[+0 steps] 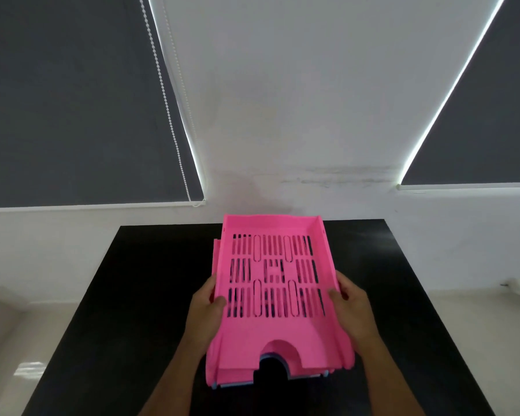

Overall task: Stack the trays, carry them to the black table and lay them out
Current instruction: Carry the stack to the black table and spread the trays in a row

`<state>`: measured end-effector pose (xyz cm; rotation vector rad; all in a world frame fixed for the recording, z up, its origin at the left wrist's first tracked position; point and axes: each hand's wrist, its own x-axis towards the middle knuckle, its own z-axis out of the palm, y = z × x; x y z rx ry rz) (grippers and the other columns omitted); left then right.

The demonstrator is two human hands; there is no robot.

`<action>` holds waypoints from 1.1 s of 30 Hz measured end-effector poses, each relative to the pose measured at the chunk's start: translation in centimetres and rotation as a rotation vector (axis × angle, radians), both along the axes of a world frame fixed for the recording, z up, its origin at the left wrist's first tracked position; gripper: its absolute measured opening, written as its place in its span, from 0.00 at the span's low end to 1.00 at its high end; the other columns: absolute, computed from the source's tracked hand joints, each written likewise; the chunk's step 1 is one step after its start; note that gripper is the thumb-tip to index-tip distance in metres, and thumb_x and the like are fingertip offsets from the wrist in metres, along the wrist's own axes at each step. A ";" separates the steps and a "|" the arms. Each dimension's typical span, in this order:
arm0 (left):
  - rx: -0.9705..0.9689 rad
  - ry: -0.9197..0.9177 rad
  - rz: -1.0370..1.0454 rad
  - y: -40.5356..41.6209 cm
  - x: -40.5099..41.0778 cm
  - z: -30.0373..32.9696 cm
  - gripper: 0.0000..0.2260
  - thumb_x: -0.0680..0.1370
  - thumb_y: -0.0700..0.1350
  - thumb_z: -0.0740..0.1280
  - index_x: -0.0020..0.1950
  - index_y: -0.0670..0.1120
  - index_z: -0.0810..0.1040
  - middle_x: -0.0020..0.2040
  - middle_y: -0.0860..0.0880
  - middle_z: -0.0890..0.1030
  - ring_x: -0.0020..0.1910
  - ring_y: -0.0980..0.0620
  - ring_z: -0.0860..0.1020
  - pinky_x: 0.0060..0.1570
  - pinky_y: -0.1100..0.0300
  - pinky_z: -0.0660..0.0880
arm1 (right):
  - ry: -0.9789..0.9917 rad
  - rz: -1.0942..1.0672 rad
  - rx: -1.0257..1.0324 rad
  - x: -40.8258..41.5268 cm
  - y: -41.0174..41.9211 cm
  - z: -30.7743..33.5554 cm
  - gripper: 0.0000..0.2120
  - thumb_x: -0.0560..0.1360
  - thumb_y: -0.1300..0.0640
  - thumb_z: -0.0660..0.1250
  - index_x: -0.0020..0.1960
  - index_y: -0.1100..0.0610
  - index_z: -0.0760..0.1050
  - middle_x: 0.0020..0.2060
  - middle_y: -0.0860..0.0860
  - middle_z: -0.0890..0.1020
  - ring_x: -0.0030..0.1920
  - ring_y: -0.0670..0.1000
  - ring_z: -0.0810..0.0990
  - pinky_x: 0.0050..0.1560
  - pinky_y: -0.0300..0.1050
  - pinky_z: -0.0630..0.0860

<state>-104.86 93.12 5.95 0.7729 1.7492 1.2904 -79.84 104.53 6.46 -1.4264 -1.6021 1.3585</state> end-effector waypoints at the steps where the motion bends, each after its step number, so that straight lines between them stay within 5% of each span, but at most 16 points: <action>1: 0.008 -0.001 -0.016 0.2 0.4 0.2 0.20 0.79 0.32 0.59 0.64 0.52 0.77 0.48 0.49 0.85 0.44 0.47 0.85 0.44 0.50 0.84 | -0.008 -0.017 0.014 0.5 -0.1 0.1 0.14 0.79 0.59 0.65 0.59 0.42 0.79 0.49 0.44 0.86 0.47 0.43 0.86 0.48 0.49 0.83; 10: -0.006 0.059 -0.150 2.3 5.0 0.1 0.25 0.78 0.33 0.60 0.70 0.56 0.72 0.52 0.49 0.85 0.45 0.46 0.85 0.45 0.46 0.84 | -0.073 -0.135 0.080 6.7 -1.2 1.3 0.17 0.78 0.59 0.64 0.59 0.38 0.75 0.48 0.45 0.85 0.45 0.45 0.86 0.45 0.46 0.82; 19: -0.021 0.095 -0.127 6.3 12.2 0.8 0.28 0.77 0.31 0.61 0.74 0.52 0.68 0.55 0.52 0.82 0.47 0.45 0.84 0.44 0.48 0.84 | -0.075 -0.135 0.065 13.5 3.5 1.1 0.17 0.80 0.59 0.63 0.65 0.46 0.78 0.49 0.48 0.86 0.48 0.54 0.85 0.53 0.62 0.82; 23: -0.032 0.095 -0.116 9.3 16.3 0.9 0.28 0.77 0.30 0.61 0.73 0.52 0.68 0.52 0.55 0.80 0.46 0.56 0.83 0.37 0.64 0.82 | -0.089 -0.143 0.078 17.2 6.5 0.9 0.21 0.80 0.61 0.62 0.57 0.33 0.76 0.49 0.45 0.86 0.48 0.52 0.85 0.53 0.56 0.81; 27: -0.082 0.110 -0.094 12.0 19.7 -0.1 0.28 0.76 0.31 0.62 0.72 0.53 0.69 0.60 0.48 0.81 0.52 0.54 0.83 0.49 0.55 0.83 | -0.113 -0.150 0.043 20.5 9.5 0.0 0.20 0.79 0.63 0.63 0.62 0.41 0.78 0.48 0.45 0.86 0.48 0.52 0.85 0.55 0.58 0.81; 30: -0.114 0.115 -0.098 13.5 21.6 -1.0 0.27 0.76 0.30 0.61 0.69 0.55 0.71 0.54 0.54 0.82 0.43 0.65 0.83 0.39 0.66 0.82 | -0.119 -0.120 0.023 21.8 11.3 -0.7 0.18 0.79 0.62 0.63 0.62 0.44 0.79 0.46 0.45 0.86 0.45 0.49 0.84 0.52 0.54 0.81; 33: -0.168 0.093 -0.058 14.5 23.1 -1.7 0.22 0.77 0.33 0.63 0.68 0.51 0.72 0.53 0.55 0.81 0.43 0.61 0.82 0.36 0.66 0.80 | -0.115 -0.092 0.017 22.5 12.6 -1.7 0.16 0.79 0.62 0.62 0.58 0.42 0.77 0.44 0.42 0.84 0.43 0.45 0.83 0.47 0.46 0.79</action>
